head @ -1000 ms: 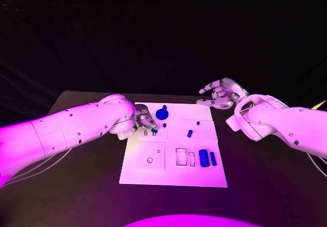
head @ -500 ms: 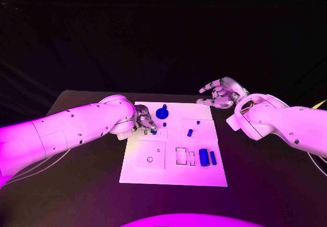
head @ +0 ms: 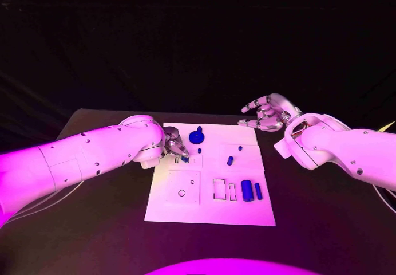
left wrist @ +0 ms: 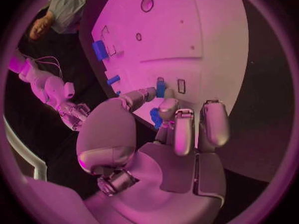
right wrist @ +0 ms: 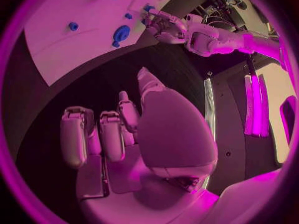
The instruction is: Assemble the parts on the task board
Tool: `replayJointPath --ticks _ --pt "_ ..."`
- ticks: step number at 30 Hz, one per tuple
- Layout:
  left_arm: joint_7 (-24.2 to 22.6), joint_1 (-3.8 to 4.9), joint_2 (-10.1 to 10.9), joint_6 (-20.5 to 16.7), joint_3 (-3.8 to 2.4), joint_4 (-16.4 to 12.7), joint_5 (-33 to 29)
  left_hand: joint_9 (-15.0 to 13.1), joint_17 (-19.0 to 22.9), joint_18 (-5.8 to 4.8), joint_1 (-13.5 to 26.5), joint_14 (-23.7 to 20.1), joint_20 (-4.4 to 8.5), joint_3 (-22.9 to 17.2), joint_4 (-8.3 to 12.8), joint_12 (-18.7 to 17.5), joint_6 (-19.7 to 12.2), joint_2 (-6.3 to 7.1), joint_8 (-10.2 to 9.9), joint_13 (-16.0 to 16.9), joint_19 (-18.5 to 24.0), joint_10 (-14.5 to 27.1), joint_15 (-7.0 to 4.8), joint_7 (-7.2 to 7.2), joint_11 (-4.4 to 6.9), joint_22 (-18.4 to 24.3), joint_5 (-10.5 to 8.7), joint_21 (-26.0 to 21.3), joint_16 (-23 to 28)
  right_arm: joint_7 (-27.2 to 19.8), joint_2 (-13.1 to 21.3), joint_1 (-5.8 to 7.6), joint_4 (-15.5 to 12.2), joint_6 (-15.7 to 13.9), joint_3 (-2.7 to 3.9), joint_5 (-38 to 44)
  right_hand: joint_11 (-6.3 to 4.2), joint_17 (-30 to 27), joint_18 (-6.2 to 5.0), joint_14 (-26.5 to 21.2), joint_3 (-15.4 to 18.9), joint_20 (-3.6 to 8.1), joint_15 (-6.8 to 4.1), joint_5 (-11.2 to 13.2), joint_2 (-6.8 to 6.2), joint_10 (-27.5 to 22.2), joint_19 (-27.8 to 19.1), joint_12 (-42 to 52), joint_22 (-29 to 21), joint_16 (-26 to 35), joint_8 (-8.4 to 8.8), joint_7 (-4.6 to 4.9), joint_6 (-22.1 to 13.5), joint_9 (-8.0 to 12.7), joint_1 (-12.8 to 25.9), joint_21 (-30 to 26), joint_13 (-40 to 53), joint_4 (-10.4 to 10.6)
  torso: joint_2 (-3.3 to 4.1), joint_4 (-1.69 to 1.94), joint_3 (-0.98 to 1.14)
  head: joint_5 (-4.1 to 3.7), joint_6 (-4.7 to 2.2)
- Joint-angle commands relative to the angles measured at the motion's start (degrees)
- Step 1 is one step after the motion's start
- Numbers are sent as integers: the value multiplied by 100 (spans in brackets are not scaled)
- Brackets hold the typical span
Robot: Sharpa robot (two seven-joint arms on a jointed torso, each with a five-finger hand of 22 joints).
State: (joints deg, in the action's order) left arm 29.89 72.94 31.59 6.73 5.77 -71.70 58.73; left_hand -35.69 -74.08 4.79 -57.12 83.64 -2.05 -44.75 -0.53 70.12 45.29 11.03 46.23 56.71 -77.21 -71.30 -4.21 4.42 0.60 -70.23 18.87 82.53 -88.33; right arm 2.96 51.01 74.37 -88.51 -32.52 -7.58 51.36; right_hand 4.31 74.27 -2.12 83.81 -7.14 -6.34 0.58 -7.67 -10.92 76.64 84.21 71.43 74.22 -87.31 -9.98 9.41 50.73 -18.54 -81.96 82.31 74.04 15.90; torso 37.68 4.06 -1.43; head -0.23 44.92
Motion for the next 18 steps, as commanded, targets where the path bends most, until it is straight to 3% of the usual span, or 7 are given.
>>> replayJointPath --ticks 1,18 --pt "16 -2 4 109 2 -11 12 -604 -1553 -73 -112 624 25 -927 265 96 519 -162 271 119 -95 -448 -62 -220 125 -111 584 88 -148 -12 2 -3 -1 26 2 4 5 971 6 457 -115 38 -55 -50 139 -104 204 -39 1079 47 -109 -15 -34 -32 74 -79 -20 56 0 1 1 -1 9" --pt "26 -2 1 204 3 -14 -53 -622 -1577 -74 -99 632 36 -916 258 112 551 -179 279 148 -100 -481 -72 -233 137 -112 577 87 -160 -10 5 -3 -2 33 2 5 5 971 6 457 -115 38 -55 -50 139 -104 204 -39 1079 47 -109 -15 -34 -32 74 -79 -20 56 1 0 4 -1 18"
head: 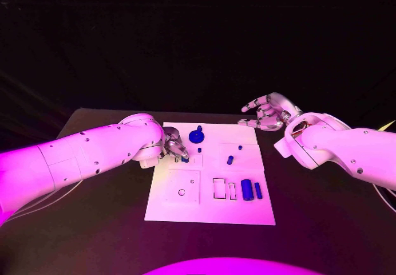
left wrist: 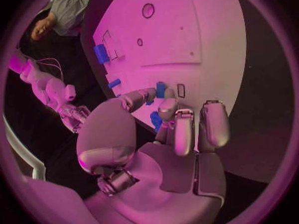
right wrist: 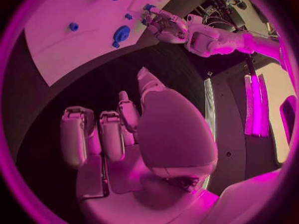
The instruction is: Assemble the parts on the task board
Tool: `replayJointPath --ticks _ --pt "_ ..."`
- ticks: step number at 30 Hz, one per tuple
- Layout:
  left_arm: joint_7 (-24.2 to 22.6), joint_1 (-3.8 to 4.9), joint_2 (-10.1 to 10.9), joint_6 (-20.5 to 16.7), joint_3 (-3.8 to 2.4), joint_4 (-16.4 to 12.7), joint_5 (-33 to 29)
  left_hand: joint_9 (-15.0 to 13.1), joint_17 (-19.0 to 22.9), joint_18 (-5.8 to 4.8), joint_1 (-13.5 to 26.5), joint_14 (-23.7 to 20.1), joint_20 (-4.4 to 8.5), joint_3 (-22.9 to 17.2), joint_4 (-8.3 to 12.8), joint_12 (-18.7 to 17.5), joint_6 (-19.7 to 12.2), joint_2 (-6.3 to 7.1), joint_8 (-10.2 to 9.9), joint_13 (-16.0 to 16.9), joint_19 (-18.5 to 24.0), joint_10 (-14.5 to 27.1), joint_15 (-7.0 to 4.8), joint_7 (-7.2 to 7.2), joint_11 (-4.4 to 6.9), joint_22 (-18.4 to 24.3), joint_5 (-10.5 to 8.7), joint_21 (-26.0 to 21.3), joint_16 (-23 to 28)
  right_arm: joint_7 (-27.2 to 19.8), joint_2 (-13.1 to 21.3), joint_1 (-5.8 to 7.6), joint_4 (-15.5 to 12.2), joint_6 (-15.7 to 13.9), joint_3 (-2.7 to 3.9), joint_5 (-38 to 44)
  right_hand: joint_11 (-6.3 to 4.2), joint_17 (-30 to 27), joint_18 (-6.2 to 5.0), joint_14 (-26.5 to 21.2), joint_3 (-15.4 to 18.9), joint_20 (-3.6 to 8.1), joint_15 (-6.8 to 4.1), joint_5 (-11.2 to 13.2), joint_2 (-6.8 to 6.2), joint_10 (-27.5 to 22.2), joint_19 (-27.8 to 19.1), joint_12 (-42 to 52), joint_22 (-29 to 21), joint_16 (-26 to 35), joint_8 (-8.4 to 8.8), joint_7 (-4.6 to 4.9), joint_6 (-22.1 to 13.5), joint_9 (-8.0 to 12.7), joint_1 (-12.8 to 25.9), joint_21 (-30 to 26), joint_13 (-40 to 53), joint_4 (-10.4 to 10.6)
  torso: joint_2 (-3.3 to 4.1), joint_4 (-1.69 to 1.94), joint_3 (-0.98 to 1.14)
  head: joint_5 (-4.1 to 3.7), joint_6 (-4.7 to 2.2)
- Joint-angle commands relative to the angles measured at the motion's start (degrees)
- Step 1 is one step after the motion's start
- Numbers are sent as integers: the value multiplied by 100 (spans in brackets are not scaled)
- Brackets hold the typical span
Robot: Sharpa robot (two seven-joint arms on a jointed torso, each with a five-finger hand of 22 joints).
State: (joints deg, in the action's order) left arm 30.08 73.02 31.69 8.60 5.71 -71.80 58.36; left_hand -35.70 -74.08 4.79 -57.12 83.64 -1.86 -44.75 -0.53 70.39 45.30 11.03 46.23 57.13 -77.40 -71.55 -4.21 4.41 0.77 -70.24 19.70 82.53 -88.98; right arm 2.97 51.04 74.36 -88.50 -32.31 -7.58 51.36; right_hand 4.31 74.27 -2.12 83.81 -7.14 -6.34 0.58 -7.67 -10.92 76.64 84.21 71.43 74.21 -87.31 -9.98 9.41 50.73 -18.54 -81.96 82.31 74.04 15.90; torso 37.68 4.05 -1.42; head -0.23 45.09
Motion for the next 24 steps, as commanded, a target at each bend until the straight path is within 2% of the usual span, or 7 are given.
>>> replayJointPath --ticks 1,12,24 --pt "6 -11 -11 15 9 0 -22 -629 -1582 -74 -89 633 21 -908 248 87 563 -190 282 112 -81 -464 -75 -238 125 -109 487 86 -97 -11 2 -2 -4 12 2 5 5 971 6 457 -115 38 -55 -50 139 -103 204 -39 1079 47 -109 -15 -34 -32 74 -79 -20 56 2 0 2 1 1" --pt "8 -13 -85 81 9 83 -156 -707 -1592 -75 -12 636 44 -850 163 123 638 -299 321 189 -84 -537 -97 -278 155 -103 426 75 -102 -11 -1 -2 -5 15 2 5 5 971 6 457 -115 38 -55 -50 139 -103 204 -39 1079 47 -109 -15 -34 -32 74 -79 -20 56 6 -5 0 -8 18" --pt "6 -18 -153 127 10 189 -239 -850 -1592 -96 106 636 88 -536 -11 230 790 -521 355 391 -154 -678 -142 -356 214 -188 281 92 -102 -14 1 -2 -9 14 2 5 5 971 6 457 -115 38 -55 -50 139 -103 204 -39 1079 47 -109 -15 -34 -32 74 -79 -20 56 1 -1 3 -28 43"
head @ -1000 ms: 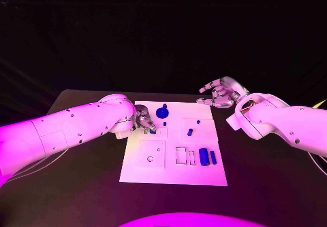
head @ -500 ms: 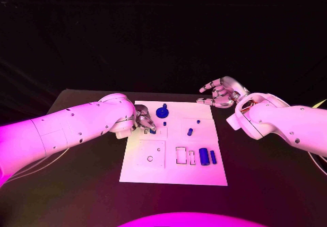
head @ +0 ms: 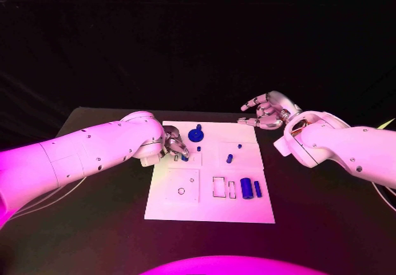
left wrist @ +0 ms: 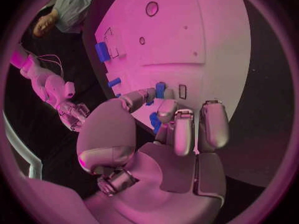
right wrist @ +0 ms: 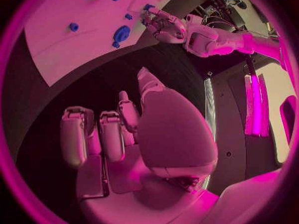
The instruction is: Assemble the parts on the task board
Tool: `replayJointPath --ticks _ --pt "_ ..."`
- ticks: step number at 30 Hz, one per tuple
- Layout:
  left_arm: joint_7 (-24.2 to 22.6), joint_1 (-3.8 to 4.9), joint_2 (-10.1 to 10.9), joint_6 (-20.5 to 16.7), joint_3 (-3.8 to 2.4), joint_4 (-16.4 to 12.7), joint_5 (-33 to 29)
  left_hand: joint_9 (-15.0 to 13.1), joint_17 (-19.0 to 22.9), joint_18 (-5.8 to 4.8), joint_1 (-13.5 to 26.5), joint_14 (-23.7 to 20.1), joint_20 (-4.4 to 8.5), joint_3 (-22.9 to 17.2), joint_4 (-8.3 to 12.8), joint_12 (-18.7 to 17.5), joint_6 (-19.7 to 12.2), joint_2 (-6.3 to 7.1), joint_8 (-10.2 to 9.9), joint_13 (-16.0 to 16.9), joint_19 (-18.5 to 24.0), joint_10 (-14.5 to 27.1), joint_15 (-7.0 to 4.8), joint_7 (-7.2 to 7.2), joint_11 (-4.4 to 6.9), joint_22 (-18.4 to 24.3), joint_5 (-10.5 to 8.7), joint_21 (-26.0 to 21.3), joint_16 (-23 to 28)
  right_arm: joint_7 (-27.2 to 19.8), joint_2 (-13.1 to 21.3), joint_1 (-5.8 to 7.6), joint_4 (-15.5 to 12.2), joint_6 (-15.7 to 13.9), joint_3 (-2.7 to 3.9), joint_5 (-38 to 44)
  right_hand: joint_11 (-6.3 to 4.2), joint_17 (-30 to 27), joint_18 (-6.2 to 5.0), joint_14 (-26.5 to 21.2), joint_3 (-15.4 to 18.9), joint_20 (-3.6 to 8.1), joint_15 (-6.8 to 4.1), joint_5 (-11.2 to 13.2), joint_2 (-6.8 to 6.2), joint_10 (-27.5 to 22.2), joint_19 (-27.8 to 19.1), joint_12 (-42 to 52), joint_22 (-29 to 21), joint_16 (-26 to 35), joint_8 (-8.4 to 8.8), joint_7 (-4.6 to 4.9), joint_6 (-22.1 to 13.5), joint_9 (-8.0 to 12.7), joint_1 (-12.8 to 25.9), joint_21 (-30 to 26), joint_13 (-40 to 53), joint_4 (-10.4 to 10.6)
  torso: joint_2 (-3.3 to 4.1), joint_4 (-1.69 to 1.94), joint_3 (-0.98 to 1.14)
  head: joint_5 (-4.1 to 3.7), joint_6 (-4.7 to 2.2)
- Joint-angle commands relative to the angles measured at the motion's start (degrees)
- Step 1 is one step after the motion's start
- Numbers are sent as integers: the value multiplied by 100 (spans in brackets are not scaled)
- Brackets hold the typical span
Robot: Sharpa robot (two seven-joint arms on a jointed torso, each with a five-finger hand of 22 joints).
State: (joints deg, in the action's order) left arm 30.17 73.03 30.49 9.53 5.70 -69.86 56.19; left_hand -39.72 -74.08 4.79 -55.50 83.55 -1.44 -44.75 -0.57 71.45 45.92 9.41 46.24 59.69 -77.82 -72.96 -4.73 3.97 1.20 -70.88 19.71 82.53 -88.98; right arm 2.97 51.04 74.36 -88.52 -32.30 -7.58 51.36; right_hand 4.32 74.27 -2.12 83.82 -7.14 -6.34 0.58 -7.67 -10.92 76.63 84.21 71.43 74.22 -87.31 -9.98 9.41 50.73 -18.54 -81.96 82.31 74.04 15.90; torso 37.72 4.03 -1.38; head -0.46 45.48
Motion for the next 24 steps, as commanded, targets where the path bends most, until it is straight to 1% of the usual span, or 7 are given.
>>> replayJointPath --ticks 1,7,8,10,12,24 --pt "-3 -20 -37 35 11 -1 -26 -455 -1592 -95 -53 645 48 -517 -16 124 736 -370 356 137 -114 -540 -92 -317 174 -125 273 92 -102 -14 0 -2 -6 13 2 5 5 971 6 457 -115 38 -55 -50 139 -103 204 -39 1079 47 -109 -15 -34 -32 74 -79 -20 56 -3 2 0 -6 4" --pt "-4 -20 -59 24 11 28 -33 -487 -1592 -99 -33 645 58 -412 -70 137 766 -430 350 170 -125 -560 -101 -331 186 -138 216 93 -102 -17 0 -2 -5 11 2 5 5 971 6 457 -115 38 -55 -50 139 -103 204 -39 1079 47 -109 -15 -34 -32 74 -79 -20 56 -3 2 2 -9 -2" --pt "-4 -20 -65 21 11 35 -34 -500 -1592 -100 -22 645 62 -367 -101 138 777 -461 344 178 -129 -564 -105 -336 189 -141 190 92 -102 -18 -1 -2 -4 12 2 5 -2 960 4 456 -130 48 -64 -48 126 -103 203 -48 1069 59 -138 -22 -42 -36 87 -97 -38 51 -3 2 0 -12 -3" --pt "-4 -21 -74 22 11 45 -35 -505 -1592 -98 -18 645 64 -351 -113 143 780 -473 342 187 -125 -568 -106 -337 191 -135 182 89 -102 -19 -2 -2 -4 13 2 5 -2 960 4 456 -130 48 -64 -48 126 -103 203 -48 1069 59 -138 -22 -42 -36 87 -97 -38 51 -2 3 -1 -15 2" --pt "-4 -23 -86 31 11 54 -38 -523 -1592 -100 -3 645 68 -299 -156 141 790 -514 333 191 -131 -570 -110 -342 194 -142 149 89 -102 -19 -2 -2 -4 14 2 5 -2 960 4 456 -130 48 -64 -48 126 -103 203 -48 1069 59 -138 -22 -42 -36 87 -97 -38 51 0 2 0 -16 2" --pt "-1 -29 -128 86 15 104 -44 -561 -1592 -105 21 645 76 -163 -223 150 825 -559 318 218 -147 -587 -118 -357 205 -161 42 92 -102 -23 -3 -2 0 21 2 5 -2 960 4 456 -130 48 -64 -48 126 -103 203 -48 1069 59 -138 -22 -42 -36 87 -97 -38 51 -4 5 2 -37 36"
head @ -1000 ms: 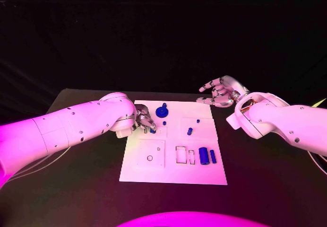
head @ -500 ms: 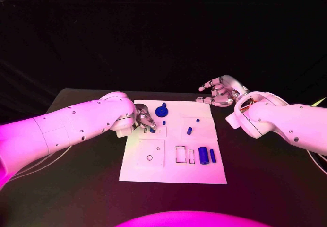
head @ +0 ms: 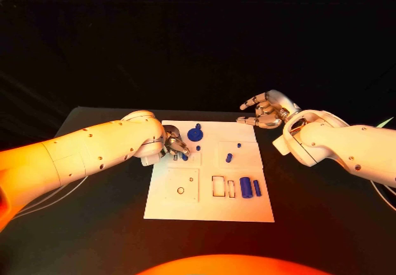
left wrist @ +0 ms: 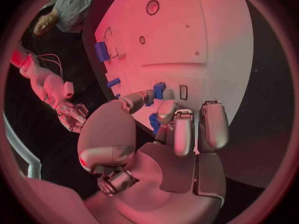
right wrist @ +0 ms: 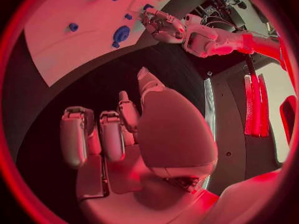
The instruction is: Assemble the parts on the task board
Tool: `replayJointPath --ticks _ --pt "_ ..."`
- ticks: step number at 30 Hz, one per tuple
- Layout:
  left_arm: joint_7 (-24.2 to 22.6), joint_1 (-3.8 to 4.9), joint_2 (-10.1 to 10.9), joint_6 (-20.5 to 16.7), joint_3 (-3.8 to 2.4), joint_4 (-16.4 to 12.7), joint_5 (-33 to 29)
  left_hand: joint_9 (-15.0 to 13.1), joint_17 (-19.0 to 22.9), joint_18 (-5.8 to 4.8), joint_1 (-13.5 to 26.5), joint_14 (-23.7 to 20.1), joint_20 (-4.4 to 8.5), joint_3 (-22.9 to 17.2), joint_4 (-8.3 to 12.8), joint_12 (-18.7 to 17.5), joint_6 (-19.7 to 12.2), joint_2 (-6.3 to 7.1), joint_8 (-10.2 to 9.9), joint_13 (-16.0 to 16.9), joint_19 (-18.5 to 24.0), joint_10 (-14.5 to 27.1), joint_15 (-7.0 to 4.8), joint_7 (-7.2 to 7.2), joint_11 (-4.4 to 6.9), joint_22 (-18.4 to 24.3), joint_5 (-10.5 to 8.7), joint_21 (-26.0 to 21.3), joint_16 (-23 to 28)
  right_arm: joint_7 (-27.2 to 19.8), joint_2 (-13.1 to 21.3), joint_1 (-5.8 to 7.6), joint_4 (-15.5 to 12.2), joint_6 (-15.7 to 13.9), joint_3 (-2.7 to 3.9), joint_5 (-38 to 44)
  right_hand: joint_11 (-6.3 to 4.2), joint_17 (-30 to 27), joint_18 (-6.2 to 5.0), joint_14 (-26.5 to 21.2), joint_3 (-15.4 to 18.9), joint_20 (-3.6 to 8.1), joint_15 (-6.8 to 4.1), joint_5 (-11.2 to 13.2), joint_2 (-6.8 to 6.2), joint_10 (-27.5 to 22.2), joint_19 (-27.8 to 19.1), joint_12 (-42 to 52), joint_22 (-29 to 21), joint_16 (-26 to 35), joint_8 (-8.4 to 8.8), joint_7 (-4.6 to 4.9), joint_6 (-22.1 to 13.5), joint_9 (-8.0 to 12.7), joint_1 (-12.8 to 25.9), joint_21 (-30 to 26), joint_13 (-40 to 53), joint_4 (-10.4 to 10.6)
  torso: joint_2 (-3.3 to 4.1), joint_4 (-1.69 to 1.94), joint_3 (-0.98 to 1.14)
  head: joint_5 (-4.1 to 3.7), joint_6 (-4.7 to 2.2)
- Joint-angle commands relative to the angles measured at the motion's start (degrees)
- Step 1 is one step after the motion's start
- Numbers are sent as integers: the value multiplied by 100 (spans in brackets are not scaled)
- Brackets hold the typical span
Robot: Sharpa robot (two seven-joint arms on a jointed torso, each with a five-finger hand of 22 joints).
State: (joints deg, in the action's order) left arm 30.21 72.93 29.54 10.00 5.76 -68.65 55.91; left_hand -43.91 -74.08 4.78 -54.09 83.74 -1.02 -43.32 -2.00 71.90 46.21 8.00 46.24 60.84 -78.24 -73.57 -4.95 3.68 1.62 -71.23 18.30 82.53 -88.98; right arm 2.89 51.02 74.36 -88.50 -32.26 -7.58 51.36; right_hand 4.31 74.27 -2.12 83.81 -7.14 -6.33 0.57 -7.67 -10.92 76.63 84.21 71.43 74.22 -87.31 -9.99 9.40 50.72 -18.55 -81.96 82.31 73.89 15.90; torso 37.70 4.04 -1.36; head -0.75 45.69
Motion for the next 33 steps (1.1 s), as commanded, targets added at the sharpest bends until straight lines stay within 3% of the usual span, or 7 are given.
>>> replayJointPath --ticks 1,11,12,15,23,33 --pt "-4 -19 -35 43 9 -16 -16 -148 -1592 -105 -118 626 37 -278 -90 111 801 -424 314 116 -107 -532 -97 -330 166 -128 157 91 -102 -16 -1 -2 -2 17 2 5 -2 960 4 456 -130 48 -63 -48 126 -103 204 -47 1069 59 -137 -21 -40 -35 87 -97 -24 51 -3 3 0 -8 15" --pt "-3 -22 -45 60 14 14 -17 -188 -1592 -106 -141 626 46 -95 -131 99 822 -435 273 123 -113 -535 -106 -343 176 -133 -44 86 -102 -25 0 -3 2 17 2 5 -2 960 4 456 -130 48 -63 -48 126 -103 204 -47 1069 59 -137 -21 -40 -35 87 -97 -24 51 -6 2 -1 -19 19" --pt "-3 -22 -45 59 15 17 -17 -208 -1592 -108 -157 626 48 9 -166 86 825 -422 241 120 -116 -532 -107 -346 178 -136 -316 84 -102 -27 0 -3 2 17 2 5 -2 960 4 456 -130 48 -63 -48 126 -103 204 -47 1069 59 -137 -21 -40 -35 87 -97 -24 51 -7 3 -2 -22 20" --pt "-5 -23 -42 53 16 25 -17 -234 -1592 -107 -157 626 49 137 -213 78 824 -332 199 130 -115 -532 -107 -343 175 -132 -520 77 -102 -32 3 -3 3 16 2 3 -3 953 2 455 -133 50 -65 -48 123 -105 201 -52 1062 64 -145 -22 -44 -36 94 -109 -31 52 -8 6 -2 -24 22" --pt "-8 -23 -34 31 18 45 -17 -298 -1592 -108 13 626 54 772 -577 61 886 -33 113 152 -123 -532 -113 -356 183 -140 -584 69 -102 -44 9 -3 5 10 2 2 -3 935 -3 450 -132 50 -66 -48 121 -113 193 -63 1051 74 -146 -22 -45 -36 98 -128 -40 53 -6 6 -3 -24 15" --pt "-14 -23 12 -2 18 28 5 -340 -1592 -109 3 626 60 1135 -802 57 916 79 61 173 -129 -537 -116 -359 186 -148 -612 66 -102 -50 11 -3 10 6 2 1 -3 909 -8 444 -128 51 -66 -46 115 -120 184 -72 1038 89 -147 -22 -51 -36 111 -150 -49 58 -4 0 -5 -18 15"
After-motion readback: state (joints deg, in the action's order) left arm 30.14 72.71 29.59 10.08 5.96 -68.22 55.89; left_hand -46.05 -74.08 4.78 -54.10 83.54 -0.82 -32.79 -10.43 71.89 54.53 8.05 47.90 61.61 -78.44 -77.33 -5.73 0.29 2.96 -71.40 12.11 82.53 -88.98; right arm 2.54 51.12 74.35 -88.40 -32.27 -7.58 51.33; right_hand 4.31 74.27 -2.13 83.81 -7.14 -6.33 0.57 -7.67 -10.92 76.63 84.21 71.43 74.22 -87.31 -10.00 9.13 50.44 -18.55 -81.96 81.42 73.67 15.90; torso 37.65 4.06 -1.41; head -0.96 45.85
